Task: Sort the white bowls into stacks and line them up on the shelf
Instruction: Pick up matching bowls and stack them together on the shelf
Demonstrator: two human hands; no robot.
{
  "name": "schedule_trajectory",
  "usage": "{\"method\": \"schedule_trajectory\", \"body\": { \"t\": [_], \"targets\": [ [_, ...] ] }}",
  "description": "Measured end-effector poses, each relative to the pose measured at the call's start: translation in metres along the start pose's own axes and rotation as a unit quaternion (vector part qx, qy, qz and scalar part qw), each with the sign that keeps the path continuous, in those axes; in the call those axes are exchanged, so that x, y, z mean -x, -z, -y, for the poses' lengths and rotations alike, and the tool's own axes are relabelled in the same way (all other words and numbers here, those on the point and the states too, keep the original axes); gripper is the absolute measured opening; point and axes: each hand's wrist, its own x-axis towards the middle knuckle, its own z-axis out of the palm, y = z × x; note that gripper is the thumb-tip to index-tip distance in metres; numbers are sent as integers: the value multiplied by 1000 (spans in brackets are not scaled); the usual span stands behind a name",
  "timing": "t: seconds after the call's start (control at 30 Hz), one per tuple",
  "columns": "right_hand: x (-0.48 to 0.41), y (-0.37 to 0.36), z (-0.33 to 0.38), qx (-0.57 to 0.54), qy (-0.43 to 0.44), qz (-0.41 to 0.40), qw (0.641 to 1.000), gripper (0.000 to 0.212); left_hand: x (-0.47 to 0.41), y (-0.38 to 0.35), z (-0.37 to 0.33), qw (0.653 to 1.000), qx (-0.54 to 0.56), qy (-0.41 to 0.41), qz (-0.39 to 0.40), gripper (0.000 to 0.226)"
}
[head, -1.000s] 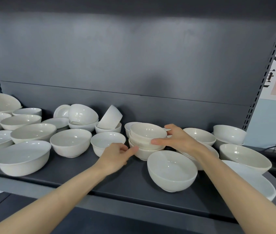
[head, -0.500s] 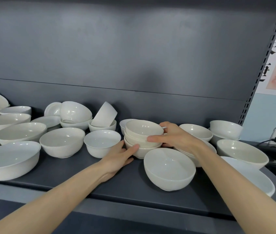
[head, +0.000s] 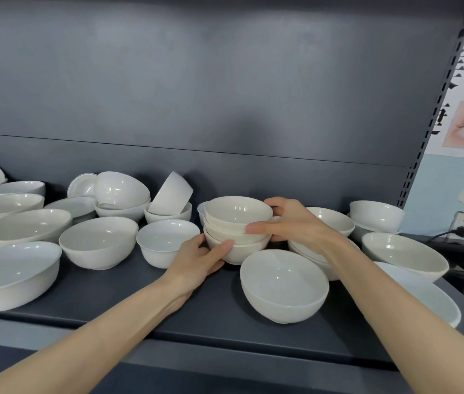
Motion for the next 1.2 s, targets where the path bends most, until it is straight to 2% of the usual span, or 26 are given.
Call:
{"method": "schedule_trajectory", "body": {
  "t": [0.13, 0.27, 0.37, 0.47, 0.5, 0.6, 0.7, 0.83, 0.93, 1.1, 1.2],
  "targets": [
    [4, 6, 9, 0, 10, -4, 1000, 48, 3, 2, -8, 999, -26, -17, -7, 31],
    [11, 15, 23, 28, 21, -24, 999, 49, -2, 4, -22, 997, -71, -43, -8, 57],
    [19, 25, 33, 29, 27, -48, 998, 49, -8, 0, -37, 992, -105, -66, 2, 60],
    [26, 37, 41, 31, 29, -73, 996, 46, -16, -7, -51, 990, -126, -54, 19, 92],
    [29, 41, 42, 31, 28, -82, 996, 46, -18, -11, -55, 989, -133, -53, 31, 91],
    [38, 57, 42, 45, 19, -108, 993, 49, -22, -26, -63, 985, -142, -52, 82, 56],
    [49, 75, 35, 51, 8, -130, 990, 51, -28, -46, -67, 982, -146, -59, 107, 43],
    [63, 98, 23, 33, -4, -144, 989, 56, -35, -75, -68, 978, -145, -51, 142, 47],
    [70, 110, 11, 27, -15, -146, 989, 49, -39, -92, -67, 972, -171, -49, 152, 51],
    [73, 124, -10, 24, -30, -123, 992, 51, -42, -105, -59, 954, -262, -43, 139, 66],
    [71, 127, -21, 22, -30, -104, 994, 56, -40, -111, -53, 947, -287, -35, 140, 56]
  ]
}}
